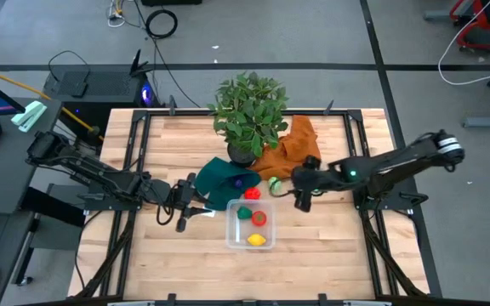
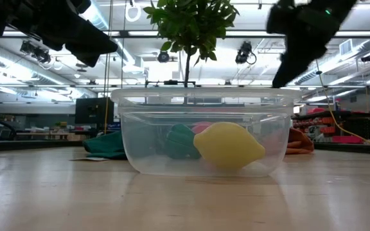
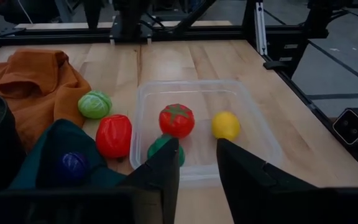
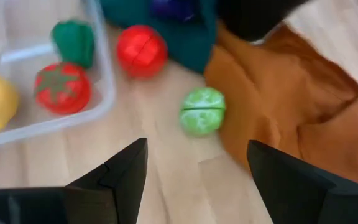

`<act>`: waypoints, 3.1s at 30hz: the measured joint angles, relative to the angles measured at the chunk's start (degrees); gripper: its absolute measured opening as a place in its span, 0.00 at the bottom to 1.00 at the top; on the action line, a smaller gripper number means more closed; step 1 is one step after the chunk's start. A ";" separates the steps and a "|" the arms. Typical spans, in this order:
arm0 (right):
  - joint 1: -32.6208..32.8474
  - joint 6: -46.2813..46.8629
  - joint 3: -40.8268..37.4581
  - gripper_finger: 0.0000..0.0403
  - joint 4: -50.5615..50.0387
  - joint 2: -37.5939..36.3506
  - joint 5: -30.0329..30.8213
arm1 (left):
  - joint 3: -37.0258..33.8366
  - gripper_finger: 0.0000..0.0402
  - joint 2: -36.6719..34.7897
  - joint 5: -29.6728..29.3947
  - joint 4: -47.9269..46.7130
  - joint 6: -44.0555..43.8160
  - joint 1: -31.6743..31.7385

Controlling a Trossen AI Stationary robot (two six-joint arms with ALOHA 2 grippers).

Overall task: Pick and placing Produce into tupperware
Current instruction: Put the cabbage into the transparent bin

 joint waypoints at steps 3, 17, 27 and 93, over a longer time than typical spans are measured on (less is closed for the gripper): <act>-0.02 3.69 -8.01 0.58 8.45 -5.12 3.95 | 0.00 0.28 0.02 -0.41 0.17 0.07 0.11; -2.26 -9.64 -17.39 0.58 25.12 -0.62 3.90 | 0.00 0.28 -0.01 -1.56 0.43 0.09 1.64; -8.32 -19.46 -16.33 0.61 31.32 5.71 -5.30 | 0.00 0.29 0.01 -1.55 0.15 0.07 1.62; -17.68 -52.61 -7.24 0.60 36.25 24.61 -21.19 | 0.00 0.29 -0.01 -1.52 -0.57 0.02 1.62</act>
